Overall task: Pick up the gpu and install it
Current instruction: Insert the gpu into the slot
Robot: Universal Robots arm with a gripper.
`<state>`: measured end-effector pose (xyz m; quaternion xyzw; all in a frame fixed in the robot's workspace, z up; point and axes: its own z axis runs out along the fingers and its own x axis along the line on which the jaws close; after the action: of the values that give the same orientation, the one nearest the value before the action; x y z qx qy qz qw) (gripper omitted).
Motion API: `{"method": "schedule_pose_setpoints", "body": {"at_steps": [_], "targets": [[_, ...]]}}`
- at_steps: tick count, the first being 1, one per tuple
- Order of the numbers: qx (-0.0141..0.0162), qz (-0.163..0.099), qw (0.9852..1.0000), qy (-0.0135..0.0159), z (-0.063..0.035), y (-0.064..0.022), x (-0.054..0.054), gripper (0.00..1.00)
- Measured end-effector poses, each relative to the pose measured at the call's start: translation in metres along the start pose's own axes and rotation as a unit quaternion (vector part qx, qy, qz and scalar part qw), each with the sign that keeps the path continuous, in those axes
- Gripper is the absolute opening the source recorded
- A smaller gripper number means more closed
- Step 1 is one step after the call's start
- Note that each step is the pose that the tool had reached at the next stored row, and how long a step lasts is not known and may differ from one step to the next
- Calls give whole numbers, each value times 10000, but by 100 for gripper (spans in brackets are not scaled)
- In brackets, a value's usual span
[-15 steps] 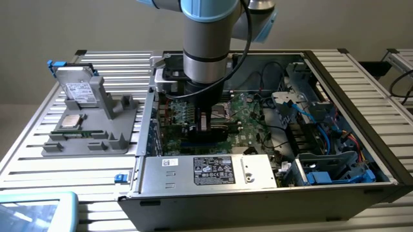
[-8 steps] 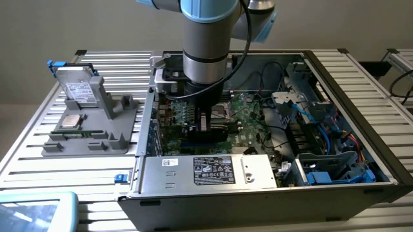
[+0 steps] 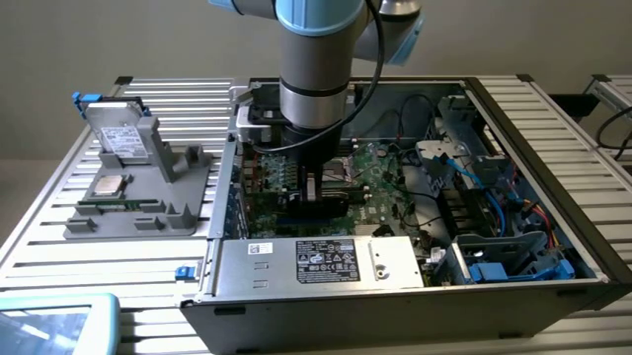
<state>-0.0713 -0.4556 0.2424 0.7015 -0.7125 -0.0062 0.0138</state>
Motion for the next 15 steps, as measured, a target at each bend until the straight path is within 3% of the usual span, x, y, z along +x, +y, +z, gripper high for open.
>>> {"method": "schedule_pose_setpoints", "body": {"at_steps": [15], "targets": [[0, 0, 10000, 0, 9, 0, 0, 27]]}}
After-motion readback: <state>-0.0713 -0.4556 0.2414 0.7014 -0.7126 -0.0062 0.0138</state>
